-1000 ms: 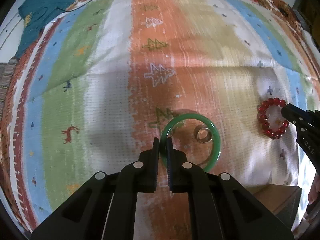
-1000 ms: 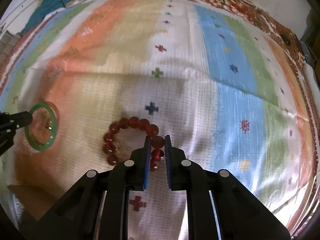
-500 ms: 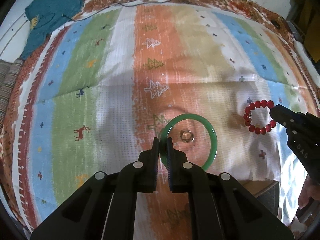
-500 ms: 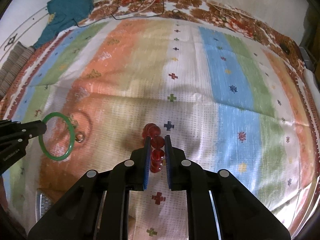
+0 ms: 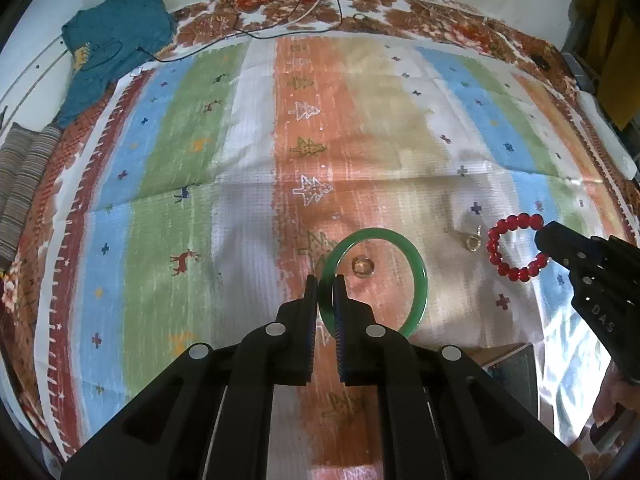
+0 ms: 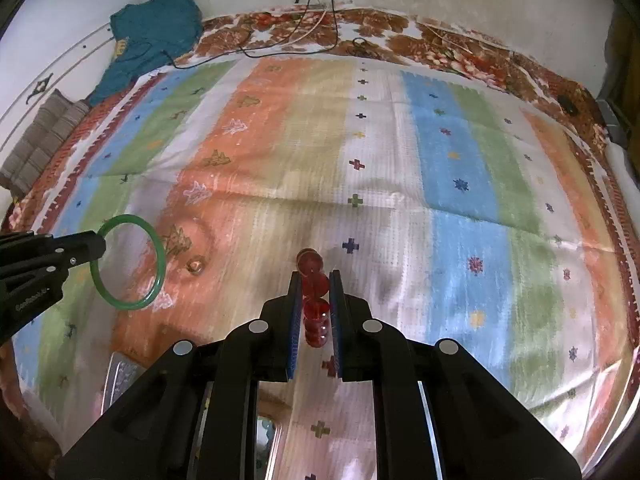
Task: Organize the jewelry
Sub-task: 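Lift the green bangle and red bracelet and carry both over the silver tin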
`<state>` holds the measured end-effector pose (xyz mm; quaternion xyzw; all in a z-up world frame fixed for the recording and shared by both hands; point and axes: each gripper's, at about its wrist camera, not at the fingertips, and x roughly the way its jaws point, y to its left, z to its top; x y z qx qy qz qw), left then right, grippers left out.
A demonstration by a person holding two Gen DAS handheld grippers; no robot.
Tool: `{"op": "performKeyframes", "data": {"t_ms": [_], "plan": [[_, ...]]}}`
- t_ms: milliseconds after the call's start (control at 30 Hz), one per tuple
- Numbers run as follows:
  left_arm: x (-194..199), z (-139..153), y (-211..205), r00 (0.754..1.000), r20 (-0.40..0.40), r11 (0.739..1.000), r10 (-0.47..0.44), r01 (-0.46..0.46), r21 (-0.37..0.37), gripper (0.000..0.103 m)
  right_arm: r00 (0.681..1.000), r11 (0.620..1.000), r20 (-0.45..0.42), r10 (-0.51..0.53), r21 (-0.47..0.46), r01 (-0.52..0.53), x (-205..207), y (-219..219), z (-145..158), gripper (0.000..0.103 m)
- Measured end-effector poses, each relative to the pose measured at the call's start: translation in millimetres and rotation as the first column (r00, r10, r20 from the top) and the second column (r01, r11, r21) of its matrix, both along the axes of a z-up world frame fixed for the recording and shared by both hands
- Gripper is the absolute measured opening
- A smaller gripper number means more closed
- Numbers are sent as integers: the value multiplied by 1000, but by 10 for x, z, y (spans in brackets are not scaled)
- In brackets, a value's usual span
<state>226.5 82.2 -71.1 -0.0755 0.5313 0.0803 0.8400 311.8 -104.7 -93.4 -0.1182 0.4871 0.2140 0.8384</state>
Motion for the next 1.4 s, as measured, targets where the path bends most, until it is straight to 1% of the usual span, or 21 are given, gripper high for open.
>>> {"op": "performKeyframes", "data": {"t_ms": [200,533,700,933,1133,1233,1400], "plan": [[-151,136,-96,999,36,1000,-13,13,-4,7,1000,1000,14,4,6,-4,-142,-21,55,14],[-417,402,-281,993,113,999,-43,43,-2,7,996,998,76,43,45,-46,-438,24,305,14],[-512,453,-343,990,129,999,-53,51,13,7,993,997,101,59,50,-64,-572,43,391,14],[-678,553,-411,985,163,998,-61,63,-8,8,991,996,118,63,60,-70,-754,11,446,14],[-852,630,-480,979,193,997,-70,71,-2,8,989,994,133,65,83,-76,-919,-33,518,14],[-914,656,-495,976,205,997,-71,77,-22,8,989,993,132,70,88,-82,-982,-51,525,14],[-1029,691,-513,972,223,997,-70,78,-27,8,988,992,138,71,90,-83,-1090,-91,538,14]]}}
